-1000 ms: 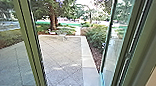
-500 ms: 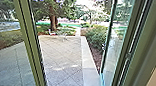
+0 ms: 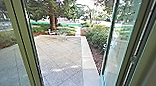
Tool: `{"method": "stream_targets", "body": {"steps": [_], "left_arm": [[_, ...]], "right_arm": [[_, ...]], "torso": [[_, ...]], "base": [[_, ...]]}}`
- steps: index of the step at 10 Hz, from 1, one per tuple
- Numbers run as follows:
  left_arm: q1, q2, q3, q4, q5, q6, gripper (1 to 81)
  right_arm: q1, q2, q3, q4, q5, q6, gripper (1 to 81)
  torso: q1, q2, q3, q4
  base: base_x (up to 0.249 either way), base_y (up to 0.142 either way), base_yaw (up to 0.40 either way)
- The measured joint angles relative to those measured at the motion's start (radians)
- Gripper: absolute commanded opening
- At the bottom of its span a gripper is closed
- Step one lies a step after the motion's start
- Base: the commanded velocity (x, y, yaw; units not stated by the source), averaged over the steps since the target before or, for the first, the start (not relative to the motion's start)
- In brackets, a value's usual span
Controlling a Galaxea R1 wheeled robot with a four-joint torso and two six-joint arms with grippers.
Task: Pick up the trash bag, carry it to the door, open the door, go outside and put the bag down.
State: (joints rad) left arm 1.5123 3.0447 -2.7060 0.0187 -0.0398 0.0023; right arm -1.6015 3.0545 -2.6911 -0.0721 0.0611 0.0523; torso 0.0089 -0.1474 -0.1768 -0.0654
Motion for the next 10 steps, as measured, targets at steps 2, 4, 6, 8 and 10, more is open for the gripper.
{"method": "stream_targets", "body": {"steps": [2,4,6,8,10], "left_arm": [[-0.002,0.0,0.0,0.0,0.001,0.0,1.0],[-0.002,0.0,0.0,0.0,0.001,0.0,1.0],[-0.002,0.0,0.0,0.0,0.001,0.0,1.0],[-0.002,0.0,0.0,0.0,0.001,0.0,1.0],[-0.002,0.0,0.0,0.0,0.001,0.0,1.0]], "right_arm": [[0.0,0.0,0.0,0.0,0.0,0.0,81.1],[0.0,0.001,0.0,0.0,0.0,0.0,81.1],[0.0,0.001,0.0,0.0,0.0,0.0,81.1],[0.0,0.001,0.0,0.0,0.0,0.0,81.1],[0.0,0.001,0.0,0.0,0.0,0.0,81.1]], "torso": [[0.0,0.0,0.0,0.0],[0.0,0.0,0.0,0.0],[0.0,0.0,0.0,0.0],[0.0,0.0,0.0,0.0],[0.0,0.0,0.0,0.0]], "base": [[0.116,0.0,0.0],[0.116,0.0,0.0],[0.115,0.0,0.0],[0.115,0.0,0.0],[0.115,0.0,0.0]]}}
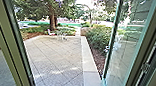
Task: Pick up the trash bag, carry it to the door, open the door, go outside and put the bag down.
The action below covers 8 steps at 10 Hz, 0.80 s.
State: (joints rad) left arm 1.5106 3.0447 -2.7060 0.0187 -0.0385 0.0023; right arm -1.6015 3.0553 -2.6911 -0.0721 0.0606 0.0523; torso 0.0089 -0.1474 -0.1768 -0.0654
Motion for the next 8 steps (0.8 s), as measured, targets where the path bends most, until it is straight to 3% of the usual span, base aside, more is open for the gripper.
{"method": "stream_targets", "body": {"steps": [8], "left_arm": [[0.003,-0.006,0.0,0.0,0.003,0.0,1.0]], "right_arm": [[-0.001,0.006,-0.007,-0.001,-0.001,0.0,81.1]], "torso": [[-0.001,0.0,0.0,0.0]], "base": [[0.114,0.0,0.0]]}}
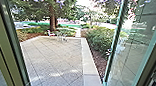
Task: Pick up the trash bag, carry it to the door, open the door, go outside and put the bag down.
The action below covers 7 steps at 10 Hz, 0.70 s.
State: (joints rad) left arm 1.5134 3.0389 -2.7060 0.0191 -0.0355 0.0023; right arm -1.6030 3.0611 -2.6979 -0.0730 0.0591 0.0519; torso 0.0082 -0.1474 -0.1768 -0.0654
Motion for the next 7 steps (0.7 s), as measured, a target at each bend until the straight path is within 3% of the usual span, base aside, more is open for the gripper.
{"method": "stream_targets", "body": {"steps": [7], "left_arm": [[0.001,0.006,0.0,0.0,-0.003,0.0,1.0]], "right_arm": [[0.001,-0.009,-0.003,-0.001,0.003,0.0,81.1]], "torso": [[-0.004,-0.002,0.001,0.0]], "base": [[0.113,0.0,0.0]]}}
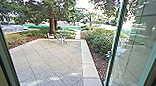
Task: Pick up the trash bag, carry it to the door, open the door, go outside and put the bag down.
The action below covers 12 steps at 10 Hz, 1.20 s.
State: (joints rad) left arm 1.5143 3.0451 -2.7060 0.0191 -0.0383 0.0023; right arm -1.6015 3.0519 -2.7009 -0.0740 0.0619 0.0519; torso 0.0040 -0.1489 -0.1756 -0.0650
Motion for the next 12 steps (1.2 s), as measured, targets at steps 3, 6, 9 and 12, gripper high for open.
{"method": "stream_targets", "body": {"steps": [3,6,9,12], "left_arm": [[-0.005,0.003,0.001,0.0,0.0,0.0,1.0],[-0.006,0.016,0.001,0.0,0.001,0.0,1.0],[-0.005,-0.009,-0.005,0.0,-0.002,0.0,1.0],[-0.001,0.008,0.0,0.0,-0.001,0.0,1.0]], "right_arm": [[-0.005,0.008,0.002,0.0,-0.001,0.0,81.1],[0.003,-0.008,0.001,0.0,-0.001,0.0,81.1],[-0.002,0.016,0.001,0.007,0.001,0.018,81.1],[0.0,0.004,0.0,0.0,-0.001,0.0,81.1]], "torso": [[0.0,0.0,0.0,0.0],[0.0,0.0,0.0,0.0],[0.0,0.0,-0.001,0.0],[0.0,0.0,-0.001,0.0]], "base": [[0.113,0.0,0.0],[0.113,0.0,0.0],[0.113,0.0,0.0],[0.113,0.0,0.0]]}}
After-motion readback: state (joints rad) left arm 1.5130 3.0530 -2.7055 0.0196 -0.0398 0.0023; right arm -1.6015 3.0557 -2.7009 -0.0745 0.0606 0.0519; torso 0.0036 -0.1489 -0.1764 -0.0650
